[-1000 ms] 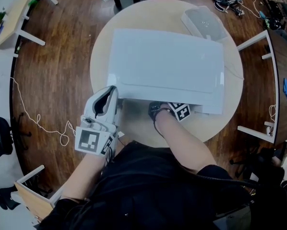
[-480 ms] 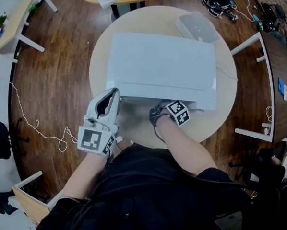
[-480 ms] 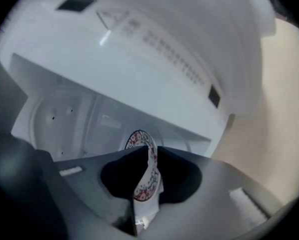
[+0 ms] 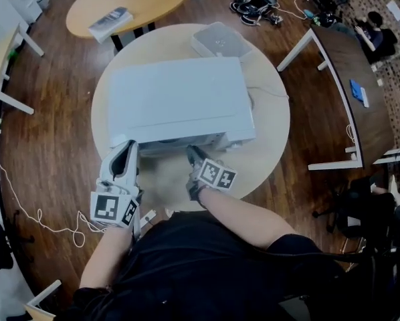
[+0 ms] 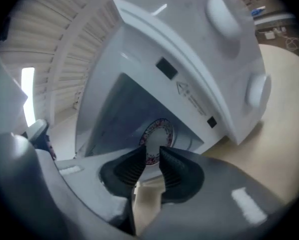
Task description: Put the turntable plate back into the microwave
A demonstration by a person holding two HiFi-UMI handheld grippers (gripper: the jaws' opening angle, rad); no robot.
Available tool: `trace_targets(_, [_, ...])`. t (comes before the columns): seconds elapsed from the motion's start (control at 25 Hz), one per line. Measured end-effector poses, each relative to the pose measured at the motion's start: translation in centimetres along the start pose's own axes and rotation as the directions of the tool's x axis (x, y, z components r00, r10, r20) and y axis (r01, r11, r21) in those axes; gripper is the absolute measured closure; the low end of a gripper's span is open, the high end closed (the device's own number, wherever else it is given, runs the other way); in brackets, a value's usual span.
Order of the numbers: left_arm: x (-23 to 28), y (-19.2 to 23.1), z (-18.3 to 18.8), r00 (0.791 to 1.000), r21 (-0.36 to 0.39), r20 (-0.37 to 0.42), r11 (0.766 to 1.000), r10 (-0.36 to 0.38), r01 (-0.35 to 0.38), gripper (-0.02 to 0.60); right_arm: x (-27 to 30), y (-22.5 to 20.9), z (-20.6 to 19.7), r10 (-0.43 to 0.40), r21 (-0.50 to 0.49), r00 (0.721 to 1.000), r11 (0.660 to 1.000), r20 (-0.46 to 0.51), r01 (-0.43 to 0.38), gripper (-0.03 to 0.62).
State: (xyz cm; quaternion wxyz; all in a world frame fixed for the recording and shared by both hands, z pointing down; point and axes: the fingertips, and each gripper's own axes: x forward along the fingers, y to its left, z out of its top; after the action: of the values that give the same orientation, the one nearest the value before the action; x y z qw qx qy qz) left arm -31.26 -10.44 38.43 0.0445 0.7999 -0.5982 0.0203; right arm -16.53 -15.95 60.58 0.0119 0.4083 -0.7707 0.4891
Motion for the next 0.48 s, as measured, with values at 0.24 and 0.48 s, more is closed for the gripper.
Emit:
trace_targets(0.24, [1.1,-3.3,0.7,0.996,-0.003,0.029,0.996,-0.088,0.088,0.571,-5.0,5.1,4.5,0.183,-0.329,0.982,0.931,0.037,-0.160,0.516])
trace_targets(0.48, [1.6,-7.0,0.6,0.986,0.013,0.007,0.986,-0.165,0.165,0.571,-10.7,8.8,7.3,0.297,-0.634,0.953,0.748,0.054,-0.197,0.591])
